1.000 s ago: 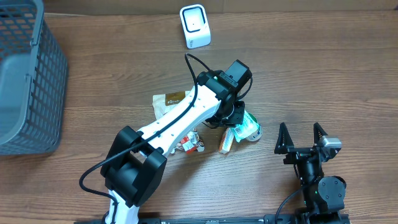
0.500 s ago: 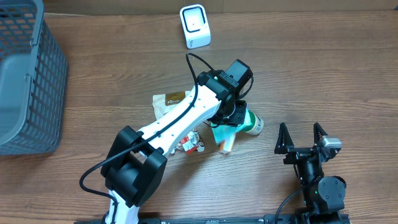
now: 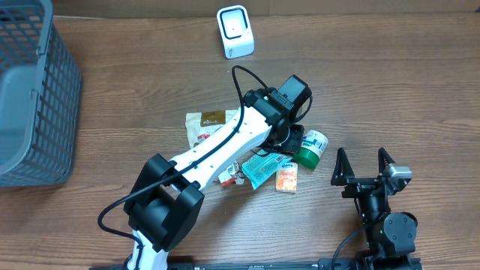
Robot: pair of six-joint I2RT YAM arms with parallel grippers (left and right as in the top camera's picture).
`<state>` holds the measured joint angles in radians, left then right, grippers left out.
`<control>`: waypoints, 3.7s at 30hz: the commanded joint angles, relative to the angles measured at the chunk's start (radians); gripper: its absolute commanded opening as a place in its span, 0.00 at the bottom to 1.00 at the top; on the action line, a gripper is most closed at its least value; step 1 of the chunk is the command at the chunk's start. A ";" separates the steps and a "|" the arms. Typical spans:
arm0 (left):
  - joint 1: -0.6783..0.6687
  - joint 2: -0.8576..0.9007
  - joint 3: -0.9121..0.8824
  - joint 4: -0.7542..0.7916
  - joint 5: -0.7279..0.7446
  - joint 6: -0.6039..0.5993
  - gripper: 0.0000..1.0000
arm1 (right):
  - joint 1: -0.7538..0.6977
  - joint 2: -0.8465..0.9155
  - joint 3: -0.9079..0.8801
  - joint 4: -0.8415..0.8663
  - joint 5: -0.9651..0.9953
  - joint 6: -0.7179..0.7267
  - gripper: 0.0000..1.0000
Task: Scan the item barcode
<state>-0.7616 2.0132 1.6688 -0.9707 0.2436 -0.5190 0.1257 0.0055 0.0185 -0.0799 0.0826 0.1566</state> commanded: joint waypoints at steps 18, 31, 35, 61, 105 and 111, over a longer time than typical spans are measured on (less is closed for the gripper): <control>-0.135 0.044 0.002 0.092 -0.151 0.066 0.76 | -0.003 -0.003 -0.010 0.005 0.005 -0.003 1.00; -0.142 0.171 0.002 0.142 -0.180 0.040 0.75 | -0.003 -0.003 -0.010 0.005 0.005 -0.003 1.00; -0.142 0.171 0.002 0.161 -0.178 0.040 0.76 | -0.003 -0.003 -0.010 0.005 0.005 -0.003 1.00; -0.095 0.171 0.005 0.183 -0.176 0.067 0.71 | -0.003 -0.003 -0.010 0.005 0.005 -0.003 1.00; 0.309 0.137 0.258 -0.055 0.446 -0.172 0.77 | -0.003 -0.003 -0.010 0.005 0.005 -0.003 1.00; 0.314 0.137 0.258 -0.179 0.129 -0.230 0.81 | -0.003 -0.003 -0.010 0.005 0.005 -0.003 1.00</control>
<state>-0.4572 2.1662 1.9079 -1.1046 0.5709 -0.7055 0.1261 0.0055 0.0185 -0.0788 0.0822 0.1566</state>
